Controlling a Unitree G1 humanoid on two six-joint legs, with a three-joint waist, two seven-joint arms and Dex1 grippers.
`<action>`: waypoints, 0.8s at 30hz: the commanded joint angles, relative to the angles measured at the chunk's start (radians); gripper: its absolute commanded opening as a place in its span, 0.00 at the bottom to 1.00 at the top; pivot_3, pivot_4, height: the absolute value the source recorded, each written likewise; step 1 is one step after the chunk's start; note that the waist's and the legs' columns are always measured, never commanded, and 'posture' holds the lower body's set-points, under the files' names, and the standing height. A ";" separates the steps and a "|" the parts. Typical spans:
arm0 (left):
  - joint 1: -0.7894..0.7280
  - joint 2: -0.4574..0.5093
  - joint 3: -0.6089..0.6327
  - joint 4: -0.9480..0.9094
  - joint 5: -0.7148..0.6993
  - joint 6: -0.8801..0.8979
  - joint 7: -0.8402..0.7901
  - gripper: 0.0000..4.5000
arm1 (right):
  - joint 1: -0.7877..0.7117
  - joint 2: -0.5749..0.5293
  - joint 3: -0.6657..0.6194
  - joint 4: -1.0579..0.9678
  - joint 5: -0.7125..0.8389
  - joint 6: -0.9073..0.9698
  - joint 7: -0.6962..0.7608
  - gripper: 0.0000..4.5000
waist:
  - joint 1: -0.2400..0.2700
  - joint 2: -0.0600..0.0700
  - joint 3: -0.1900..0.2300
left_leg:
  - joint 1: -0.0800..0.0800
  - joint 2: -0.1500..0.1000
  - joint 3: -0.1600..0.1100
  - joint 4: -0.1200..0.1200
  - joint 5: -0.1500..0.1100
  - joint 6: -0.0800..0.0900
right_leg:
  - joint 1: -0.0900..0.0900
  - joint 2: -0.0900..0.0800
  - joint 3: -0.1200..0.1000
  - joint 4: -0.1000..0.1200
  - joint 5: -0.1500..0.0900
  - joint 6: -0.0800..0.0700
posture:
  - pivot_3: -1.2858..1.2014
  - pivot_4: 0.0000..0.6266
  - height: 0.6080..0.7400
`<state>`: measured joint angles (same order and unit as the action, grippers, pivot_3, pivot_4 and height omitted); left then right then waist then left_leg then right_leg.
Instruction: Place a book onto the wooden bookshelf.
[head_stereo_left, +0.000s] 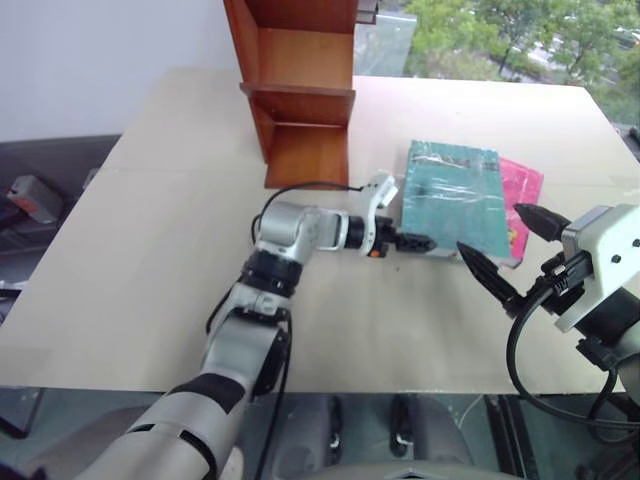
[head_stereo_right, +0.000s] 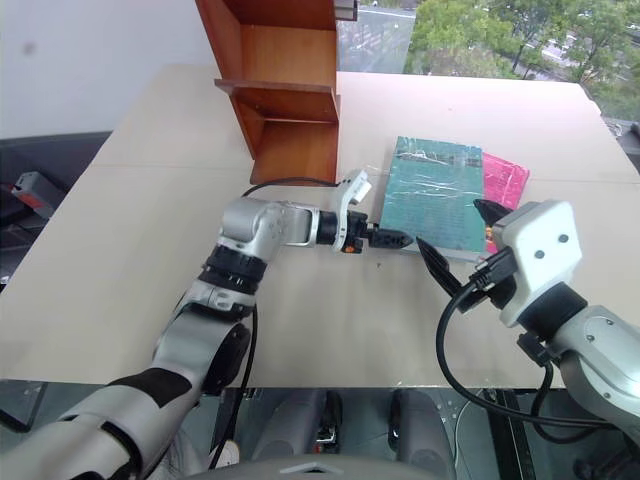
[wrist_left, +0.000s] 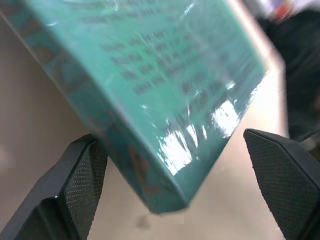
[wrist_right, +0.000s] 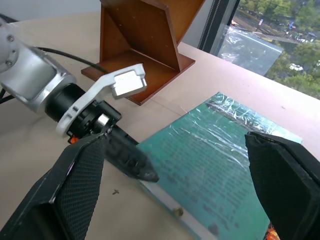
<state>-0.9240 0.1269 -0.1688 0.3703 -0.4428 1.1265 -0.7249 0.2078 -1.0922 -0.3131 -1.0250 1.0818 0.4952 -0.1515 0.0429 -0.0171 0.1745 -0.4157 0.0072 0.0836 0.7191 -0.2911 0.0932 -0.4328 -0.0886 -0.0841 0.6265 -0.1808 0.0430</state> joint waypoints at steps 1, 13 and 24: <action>-0.102 -0.107 0.238 0.092 -0.176 0.201 0.030 0.99 | -0.026 0.017 -0.007 -0.022 -0.012 0.010 0.015 1.00 | 0.003 0.000 0.000 | -0.001 0.000 -0.002 0.001 0.000 0.000 | 0.000 0.000 -0.001 0.000 0.000 0.000 | 0.52 0.24 0.98; -0.073 0.047 0.265 0.062 -0.227 0.345 -0.021 0.99 | -0.005 0.036 -0.032 -0.022 -0.009 0.031 0.048 1.00 | -0.023 0.000 0.000 | 0.001 0.001 0.001 0.000 0.000 0.000 | 0.000 0.002 -0.001 0.001 -0.001 0.002 | 0.52 0.24 0.98; -0.151 0.030 0.424 0.333 -0.195 0.220 0.073 0.99 | 0.253 0.014 -0.202 -0.022 0.005 -0.025 0.165 1.00 | -0.002 0.000 0.000 | 0.000 0.000 0.000 0.000 0.000 0.001 | 0.000 0.001 -0.001 0.001 -0.001 0.001 | 0.52 0.24 0.98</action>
<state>-1.0298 0.1638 0.2112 0.6608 -0.6301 1.3835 -0.6691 0.4181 -1.0734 -0.4419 -1.0242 1.0772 0.5182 -0.0183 0.0404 -0.0173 0.1747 -0.4153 0.0073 0.0834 0.7192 -0.2914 0.0937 -0.4325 -0.0870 -0.0854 0.6270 -0.1822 0.0455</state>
